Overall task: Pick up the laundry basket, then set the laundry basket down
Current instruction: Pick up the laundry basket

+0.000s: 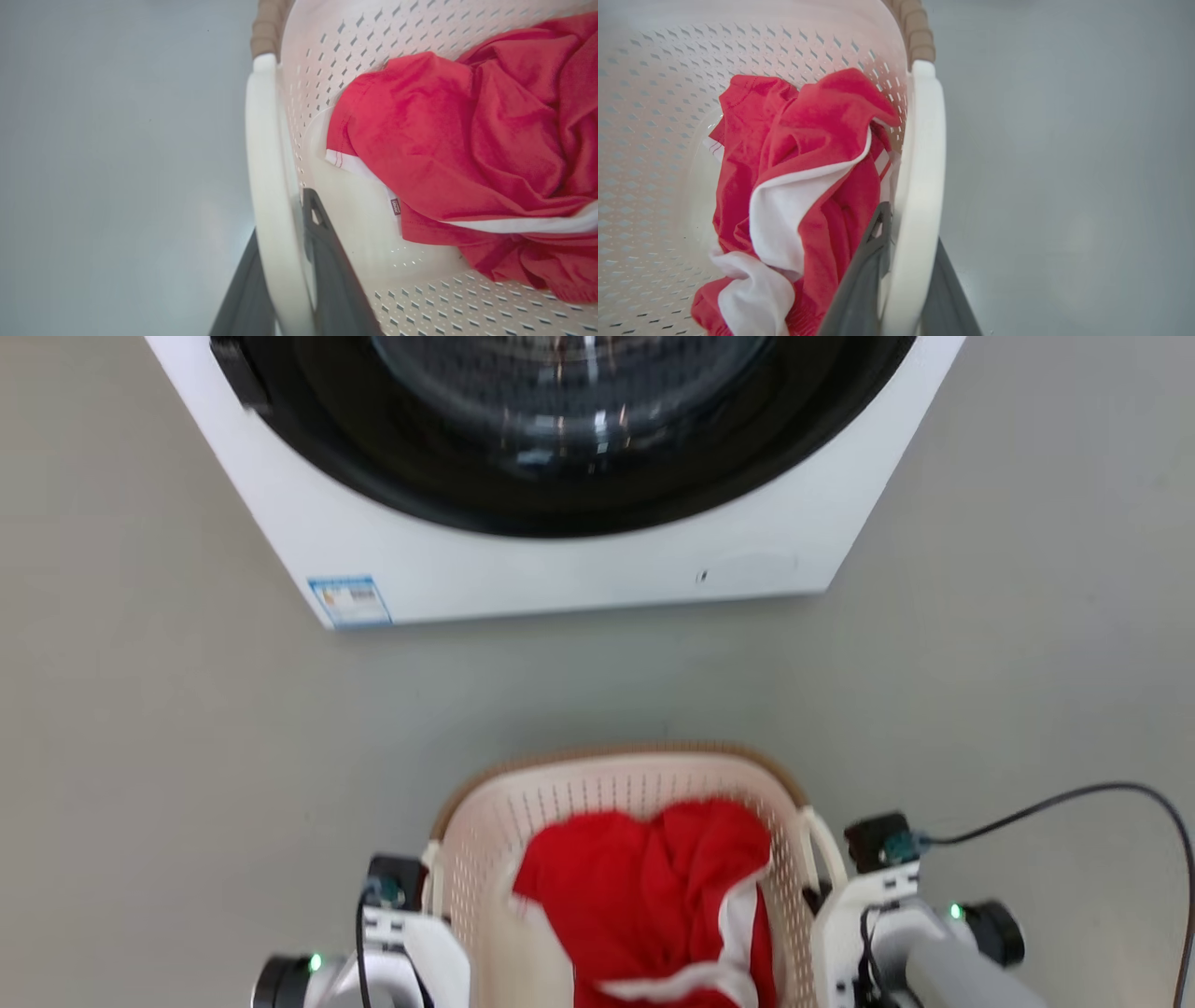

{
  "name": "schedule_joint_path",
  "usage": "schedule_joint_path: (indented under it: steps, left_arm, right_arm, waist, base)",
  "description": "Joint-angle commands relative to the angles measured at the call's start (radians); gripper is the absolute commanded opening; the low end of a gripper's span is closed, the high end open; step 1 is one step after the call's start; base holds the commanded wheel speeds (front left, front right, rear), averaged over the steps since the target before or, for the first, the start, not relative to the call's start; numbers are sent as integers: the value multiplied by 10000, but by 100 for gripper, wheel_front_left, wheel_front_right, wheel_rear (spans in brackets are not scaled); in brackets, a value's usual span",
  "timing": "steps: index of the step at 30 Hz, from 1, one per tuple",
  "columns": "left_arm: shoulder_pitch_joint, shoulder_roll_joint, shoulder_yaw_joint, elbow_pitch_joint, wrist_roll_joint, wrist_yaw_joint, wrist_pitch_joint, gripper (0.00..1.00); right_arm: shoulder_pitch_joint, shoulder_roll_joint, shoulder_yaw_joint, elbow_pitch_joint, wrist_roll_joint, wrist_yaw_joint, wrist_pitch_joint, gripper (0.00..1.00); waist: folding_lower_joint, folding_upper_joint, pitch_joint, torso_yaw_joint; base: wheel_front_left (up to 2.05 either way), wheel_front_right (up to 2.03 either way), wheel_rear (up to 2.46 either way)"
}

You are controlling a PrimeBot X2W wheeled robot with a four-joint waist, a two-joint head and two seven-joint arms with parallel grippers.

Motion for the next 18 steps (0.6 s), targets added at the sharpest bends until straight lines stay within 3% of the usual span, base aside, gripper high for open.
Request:
schedule_joint_path:
  steps: [1,18]
  left_arm:
    - [112,140,15,-166,24,11,-92,0]
    - [2020,139,-1533,-1170,-1017,582,505,0]
  right_arm:
    - [232,189,380,-236,26,165,109,0]
    - [1639,189,1232,-189,828,165,807,0]
  waist:
    - [0,0,-722,-147]
    - [0,0,-2817,83]
  base:
    - [0,0,0]
    - [0,0,0]
